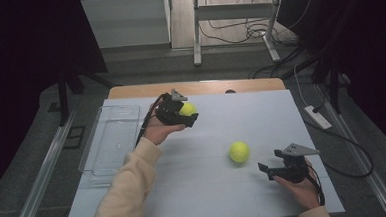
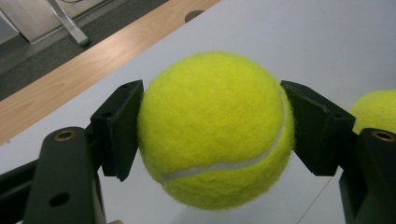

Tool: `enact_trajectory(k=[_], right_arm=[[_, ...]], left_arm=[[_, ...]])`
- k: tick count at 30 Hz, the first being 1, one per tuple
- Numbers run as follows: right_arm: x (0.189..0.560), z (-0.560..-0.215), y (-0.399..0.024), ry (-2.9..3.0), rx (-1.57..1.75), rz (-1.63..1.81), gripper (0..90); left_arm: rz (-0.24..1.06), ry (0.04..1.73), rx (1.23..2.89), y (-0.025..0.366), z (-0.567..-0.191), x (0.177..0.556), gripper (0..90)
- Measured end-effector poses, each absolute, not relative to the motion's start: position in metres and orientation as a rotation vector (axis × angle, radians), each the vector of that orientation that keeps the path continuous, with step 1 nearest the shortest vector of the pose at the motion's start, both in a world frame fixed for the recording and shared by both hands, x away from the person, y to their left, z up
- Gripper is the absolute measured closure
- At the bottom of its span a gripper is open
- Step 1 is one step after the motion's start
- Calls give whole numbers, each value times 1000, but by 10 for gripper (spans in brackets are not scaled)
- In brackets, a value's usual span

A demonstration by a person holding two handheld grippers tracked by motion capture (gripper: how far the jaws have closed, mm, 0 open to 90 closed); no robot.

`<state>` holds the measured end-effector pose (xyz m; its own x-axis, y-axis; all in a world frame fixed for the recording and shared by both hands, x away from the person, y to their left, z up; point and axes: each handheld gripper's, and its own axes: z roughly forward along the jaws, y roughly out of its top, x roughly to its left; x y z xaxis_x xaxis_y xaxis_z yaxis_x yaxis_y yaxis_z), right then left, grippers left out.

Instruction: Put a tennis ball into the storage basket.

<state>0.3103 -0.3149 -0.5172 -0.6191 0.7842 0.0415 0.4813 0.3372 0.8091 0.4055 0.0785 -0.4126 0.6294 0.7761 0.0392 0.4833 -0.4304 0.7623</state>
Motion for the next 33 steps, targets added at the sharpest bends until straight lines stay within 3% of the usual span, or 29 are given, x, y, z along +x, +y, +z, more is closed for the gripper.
enact_trajectory(k=[33], right_arm=[[310, -516, -316, 2234, 1134, 1189, 143]], left_arm=[[607, 1047, 1996, 124, -391, 394, 272]])
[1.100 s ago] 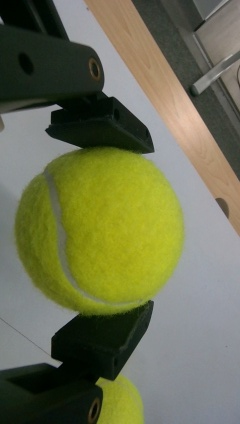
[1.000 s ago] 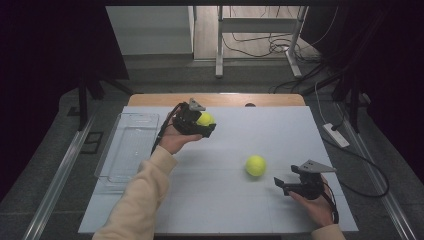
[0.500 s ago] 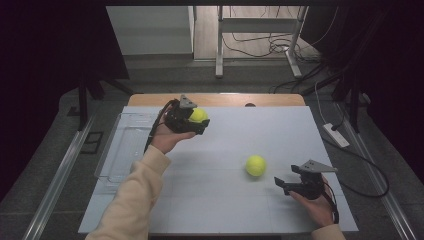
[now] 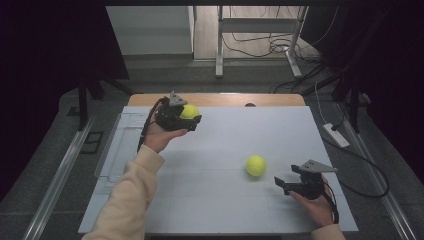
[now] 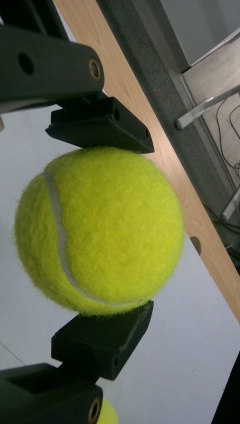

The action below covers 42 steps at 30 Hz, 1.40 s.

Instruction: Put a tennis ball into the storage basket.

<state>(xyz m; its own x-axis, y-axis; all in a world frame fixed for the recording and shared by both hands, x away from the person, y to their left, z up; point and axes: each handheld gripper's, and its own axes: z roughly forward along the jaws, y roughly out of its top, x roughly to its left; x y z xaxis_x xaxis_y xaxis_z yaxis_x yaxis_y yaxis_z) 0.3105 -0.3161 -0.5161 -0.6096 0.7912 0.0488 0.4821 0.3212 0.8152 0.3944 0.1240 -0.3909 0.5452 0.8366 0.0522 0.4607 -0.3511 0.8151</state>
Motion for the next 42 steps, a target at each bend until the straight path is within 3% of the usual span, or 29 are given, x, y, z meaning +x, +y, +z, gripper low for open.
enact_trajectory(k=[42], right_arm=[[310, -515, -317, 2222, 1137, 1193, 142]], left_arm=[[673, 1231, 1906, 186, -398, 399, 272]])
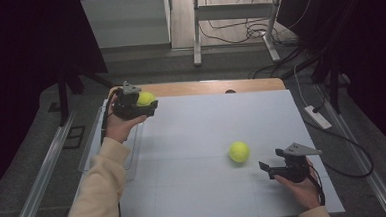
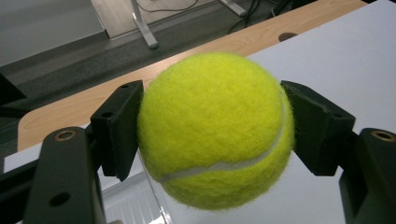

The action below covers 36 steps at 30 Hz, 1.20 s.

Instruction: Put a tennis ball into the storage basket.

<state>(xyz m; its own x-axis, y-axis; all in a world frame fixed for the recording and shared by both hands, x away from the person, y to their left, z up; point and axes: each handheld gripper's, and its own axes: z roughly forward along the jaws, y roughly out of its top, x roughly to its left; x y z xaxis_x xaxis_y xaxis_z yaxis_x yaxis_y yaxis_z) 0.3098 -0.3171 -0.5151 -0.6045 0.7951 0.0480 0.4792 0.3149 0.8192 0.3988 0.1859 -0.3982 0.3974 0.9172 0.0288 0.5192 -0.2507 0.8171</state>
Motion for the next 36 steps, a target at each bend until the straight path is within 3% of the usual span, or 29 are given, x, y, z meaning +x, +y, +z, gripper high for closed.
enact_trajectory(k=[36], right_arm=[[310, -516, -317, 2227, 1138, 1185, 142]], left_arm=[[719, 1401, 1823, 243, -409, 406, 273]])
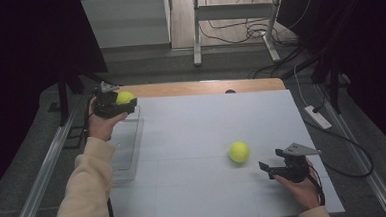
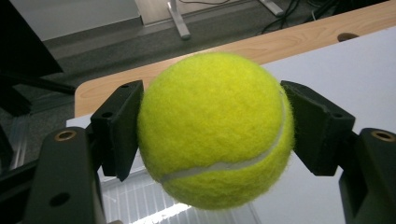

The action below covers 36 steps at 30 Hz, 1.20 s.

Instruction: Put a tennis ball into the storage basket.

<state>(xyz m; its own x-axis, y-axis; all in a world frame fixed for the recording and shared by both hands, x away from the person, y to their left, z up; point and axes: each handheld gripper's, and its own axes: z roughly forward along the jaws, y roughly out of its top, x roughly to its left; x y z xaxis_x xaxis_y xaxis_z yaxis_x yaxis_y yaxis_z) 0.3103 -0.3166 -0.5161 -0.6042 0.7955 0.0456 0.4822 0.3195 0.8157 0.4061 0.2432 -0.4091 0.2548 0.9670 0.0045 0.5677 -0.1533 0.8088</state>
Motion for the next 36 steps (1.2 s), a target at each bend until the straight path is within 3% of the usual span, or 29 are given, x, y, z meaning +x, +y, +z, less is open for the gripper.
enact_trajectory(k=[36], right_arm=[[311, -516, -317, 2227, 1138, 1182, 143]], left_arm=[[746, 1548, 1825, 276, -419, 418, 273]])
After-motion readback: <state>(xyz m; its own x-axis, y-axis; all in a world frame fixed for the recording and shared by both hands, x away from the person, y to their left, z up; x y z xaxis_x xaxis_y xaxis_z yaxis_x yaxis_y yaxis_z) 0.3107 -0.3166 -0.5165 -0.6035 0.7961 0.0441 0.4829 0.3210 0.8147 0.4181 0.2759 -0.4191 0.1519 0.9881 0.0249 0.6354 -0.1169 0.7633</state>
